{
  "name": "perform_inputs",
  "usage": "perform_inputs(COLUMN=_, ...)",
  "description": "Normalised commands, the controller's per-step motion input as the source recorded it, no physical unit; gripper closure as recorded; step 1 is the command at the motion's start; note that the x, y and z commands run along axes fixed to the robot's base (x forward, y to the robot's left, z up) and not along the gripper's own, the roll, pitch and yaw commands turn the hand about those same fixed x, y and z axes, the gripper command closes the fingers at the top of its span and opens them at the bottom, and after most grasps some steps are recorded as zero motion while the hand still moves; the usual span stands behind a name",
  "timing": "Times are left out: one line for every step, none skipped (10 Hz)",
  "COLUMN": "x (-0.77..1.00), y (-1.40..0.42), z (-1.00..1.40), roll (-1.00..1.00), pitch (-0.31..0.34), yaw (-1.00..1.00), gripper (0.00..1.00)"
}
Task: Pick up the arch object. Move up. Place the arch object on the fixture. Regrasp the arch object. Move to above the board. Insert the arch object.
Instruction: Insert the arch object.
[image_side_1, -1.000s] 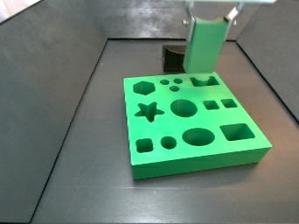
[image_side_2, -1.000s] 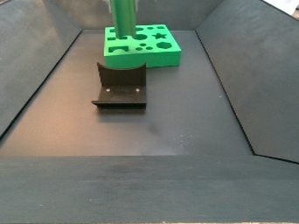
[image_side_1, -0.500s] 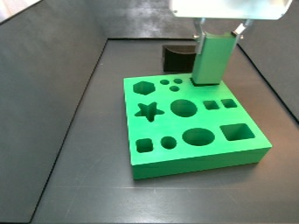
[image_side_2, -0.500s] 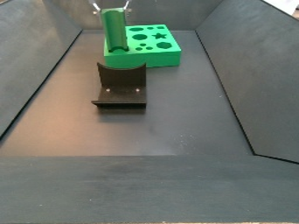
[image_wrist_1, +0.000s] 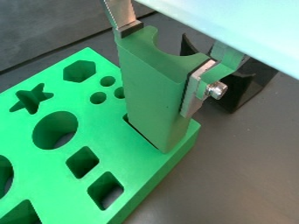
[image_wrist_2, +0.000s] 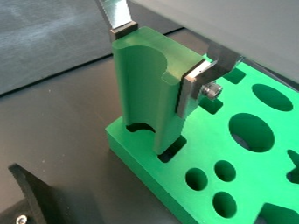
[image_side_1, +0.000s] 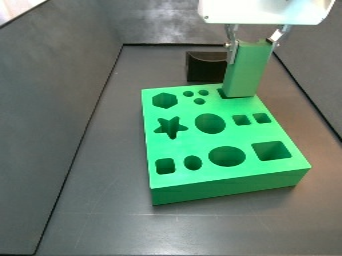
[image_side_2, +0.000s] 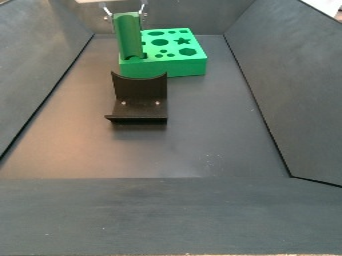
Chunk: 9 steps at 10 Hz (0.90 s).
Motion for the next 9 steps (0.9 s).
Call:
perform_inputs(x=-0.22, y=-0.01, z=0.00, roll=0.00, pitch=0.000, yaw=0.00, gripper=1.00)
perform_inputs(x=-0.21, y=-0.01, z=-0.08, roll=0.00, pitch=0.000, yaw=0.00, gripper=1.00)
perform_inputs(x=-0.15, y=0.00, z=-0.15, roll=0.00, pitch=0.000, yaw=0.00, gripper=1.00)
perform_inputs(x=-0.05, y=0.00, z=-0.23, roll=0.00, pitch=0.000, yaw=0.00, gripper=1.00)
perform_inputs(x=0.00, y=-0.06, z=-0.36, roll=0.05, pitch=-0.014, yaw=0.00, gripper=1.00)
perform_inputs(x=0.00, y=-0.11, z=-0.45, roll=0.17, pitch=0.000, yaw=0.08, gripper=1.00)
perform_inputs(x=0.00, y=-0.19, z=-0.48, roll=0.28, pitch=0.000, yaw=0.22, gripper=1.00)
perform_inputs(x=0.01, y=-0.26, z=-0.43, roll=0.38, pitch=0.000, yaw=0.41, gripper=1.00)
perform_inputs(x=0.00, y=-0.19, z=-0.44, roll=0.35, pitch=0.000, yaw=0.43, gripper=1.00)
